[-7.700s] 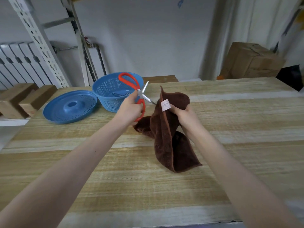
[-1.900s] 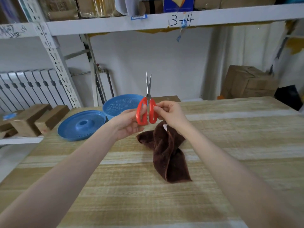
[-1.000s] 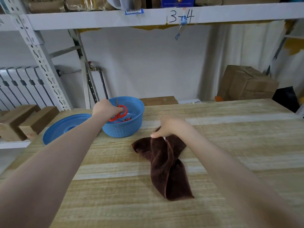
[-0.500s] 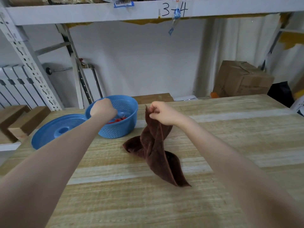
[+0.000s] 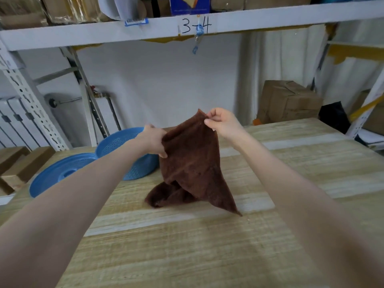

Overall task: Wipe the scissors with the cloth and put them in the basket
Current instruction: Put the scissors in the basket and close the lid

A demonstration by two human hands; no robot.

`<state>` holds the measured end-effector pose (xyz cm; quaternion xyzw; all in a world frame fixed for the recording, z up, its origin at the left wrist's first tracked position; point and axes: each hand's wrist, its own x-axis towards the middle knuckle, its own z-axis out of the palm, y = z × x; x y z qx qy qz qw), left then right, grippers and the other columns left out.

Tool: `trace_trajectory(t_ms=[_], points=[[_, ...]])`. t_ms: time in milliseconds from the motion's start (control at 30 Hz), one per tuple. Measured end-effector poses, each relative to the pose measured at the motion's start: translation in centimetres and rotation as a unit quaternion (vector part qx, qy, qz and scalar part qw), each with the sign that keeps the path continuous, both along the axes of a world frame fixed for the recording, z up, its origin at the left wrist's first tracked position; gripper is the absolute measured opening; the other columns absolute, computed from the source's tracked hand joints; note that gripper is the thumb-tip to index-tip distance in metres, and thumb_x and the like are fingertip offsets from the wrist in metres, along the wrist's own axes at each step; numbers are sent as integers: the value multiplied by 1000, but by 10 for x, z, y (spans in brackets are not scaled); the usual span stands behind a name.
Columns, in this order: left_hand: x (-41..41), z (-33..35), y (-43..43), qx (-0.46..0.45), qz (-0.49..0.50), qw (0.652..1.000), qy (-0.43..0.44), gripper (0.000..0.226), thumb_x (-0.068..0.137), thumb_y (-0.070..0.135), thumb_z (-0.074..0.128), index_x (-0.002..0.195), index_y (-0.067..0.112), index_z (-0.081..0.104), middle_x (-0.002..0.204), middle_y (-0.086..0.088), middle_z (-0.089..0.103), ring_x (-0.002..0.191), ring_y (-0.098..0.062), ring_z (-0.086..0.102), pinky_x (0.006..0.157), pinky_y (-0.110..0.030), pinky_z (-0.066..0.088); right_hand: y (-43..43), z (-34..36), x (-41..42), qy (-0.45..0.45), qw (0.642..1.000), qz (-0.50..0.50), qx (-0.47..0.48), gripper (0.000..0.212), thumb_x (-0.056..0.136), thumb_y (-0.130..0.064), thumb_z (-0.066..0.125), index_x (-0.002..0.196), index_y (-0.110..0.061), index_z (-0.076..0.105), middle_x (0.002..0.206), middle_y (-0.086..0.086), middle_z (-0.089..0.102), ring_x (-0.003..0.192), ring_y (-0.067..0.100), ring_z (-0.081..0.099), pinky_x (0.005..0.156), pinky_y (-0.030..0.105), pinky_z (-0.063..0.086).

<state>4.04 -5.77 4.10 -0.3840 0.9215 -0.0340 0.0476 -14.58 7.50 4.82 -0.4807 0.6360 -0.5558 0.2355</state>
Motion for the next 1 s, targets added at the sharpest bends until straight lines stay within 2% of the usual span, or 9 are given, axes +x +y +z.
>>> trace_trajectory(t_ms=[100,167,333,433,600,700,833,900,1000], points=[[-4,11,9,-109,109,987,49,17,82,23,66,98,22,63,90,1,57,111,-26,41,78,-34,40,4,-11,-25,93,971,-203,81,3,89,-15,62,90,-18,62,88,0,67,86,20,62,82,28,47],[-13,23,19,-181,128,965,143,13,88,16,57,100,14,61,99,-7,62,113,-31,44,78,-37,37,5,-10,-37,81,954,-273,88,12,90,-21,60,79,-24,56,96,2,70,93,23,66,89,34,51],[-38,61,37,-273,51,841,465,26,85,4,47,110,4,54,121,-14,60,130,-33,40,107,-47,25,20,25,-45,-6,931,-308,-197,8,99,-10,46,101,-13,52,85,-10,60,83,6,61,81,18,42],[-34,64,48,-295,-4,800,522,21,81,3,45,101,2,53,108,-13,63,118,-34,49,114,-47,18,33,23,-45,-33,917,-260,-301,16,99,-5,45,95,-21,47,96,-10,61,98,9,61,93,22,46],[-25,28,61,-145,-126,899,393,25,91,29,53,96,5,54,70,-13,61,67,-37,59,65,-39,45,49,-15,-53,-11,938,-298,-179,5,96,-11,49,96,-15,49,88,-4,56,85,14,54,75,25,40],[-23,13,72,41,-181,965,184,27,90,34,61,85,7,60,73,-2,57,70,-25,55,64,-31,40,54,-35,-54,30,948,-315,-34,12,93,-18,49,80,-17,50,78,-1,55,78,22,51,69,30,34],[-21,5,77,274,-84,953,-99,25,92,29,62,92,4,60,82,-1,56,75,-16,53,72,-31,47,56,-48,-55,92,933,-321,133,28,86,-25,51,60,-15,47,60,-2,48,75,31,51,66,30,35],[-25,1,71,227,-37,968,-105,19,93,28,58,94,10,57,88,-1,58,83,-20,57,74,-34,49,48,-52,-53,115,927,-311,173,25,87,-24,52,63,-16,51,64,-1,53,77,31,55,67,30,39],[-36,-9,63,-33,35,990,132,18,92,17,56,109,12,55,105,-9,59,95,-33,60,71,-39,47,31,-56,-56,144,909,-345,185,18,93,-23,50,104,-16,63,100,9,67,103,34,61,82,37,47]])
